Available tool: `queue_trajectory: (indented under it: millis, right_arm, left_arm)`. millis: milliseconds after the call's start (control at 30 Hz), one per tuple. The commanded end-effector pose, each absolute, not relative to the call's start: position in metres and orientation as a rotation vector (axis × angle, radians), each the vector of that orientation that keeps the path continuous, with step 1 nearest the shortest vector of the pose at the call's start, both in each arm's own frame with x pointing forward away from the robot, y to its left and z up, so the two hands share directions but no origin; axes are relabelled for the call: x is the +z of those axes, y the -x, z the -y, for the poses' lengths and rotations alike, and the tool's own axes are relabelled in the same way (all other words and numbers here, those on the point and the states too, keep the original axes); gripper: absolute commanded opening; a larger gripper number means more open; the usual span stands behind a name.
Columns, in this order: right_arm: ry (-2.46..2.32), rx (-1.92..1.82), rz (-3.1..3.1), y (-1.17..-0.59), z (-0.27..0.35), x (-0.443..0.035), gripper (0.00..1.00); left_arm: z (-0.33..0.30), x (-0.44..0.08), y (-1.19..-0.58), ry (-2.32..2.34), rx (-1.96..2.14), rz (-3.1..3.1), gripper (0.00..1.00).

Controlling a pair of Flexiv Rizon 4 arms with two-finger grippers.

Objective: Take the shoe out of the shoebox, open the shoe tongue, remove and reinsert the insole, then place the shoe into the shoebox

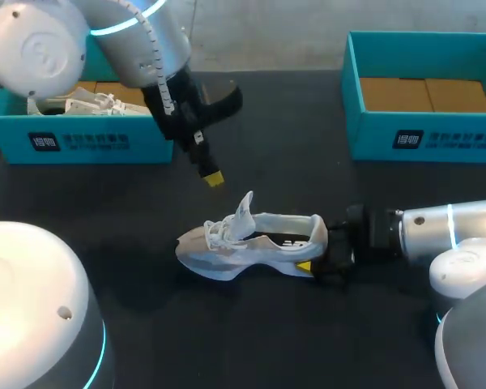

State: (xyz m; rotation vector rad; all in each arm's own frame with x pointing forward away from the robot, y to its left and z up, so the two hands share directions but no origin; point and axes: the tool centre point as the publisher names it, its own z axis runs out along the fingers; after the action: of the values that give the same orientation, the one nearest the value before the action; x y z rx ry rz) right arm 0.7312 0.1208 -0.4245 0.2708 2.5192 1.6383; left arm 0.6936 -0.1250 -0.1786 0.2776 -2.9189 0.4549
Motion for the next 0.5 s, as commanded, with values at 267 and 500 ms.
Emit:
queue_trajectory:
  millis: [267, 500]
  right_arm:
    - [-0.271, 1.635, -2.521, -0.731, -0.12, -0.424, 0.0]
    - [-0.271, 1.635, -2.521, -0.731, -0.12, -0.424, 0.0]
  left_arm:
    - [0.148, -0.175, -0.703, 0.178, 0.155, 3.036, 0.0]
    - [0.148, -0.175, -0.703, 0.178, 0.155, 3.036, 0.0]
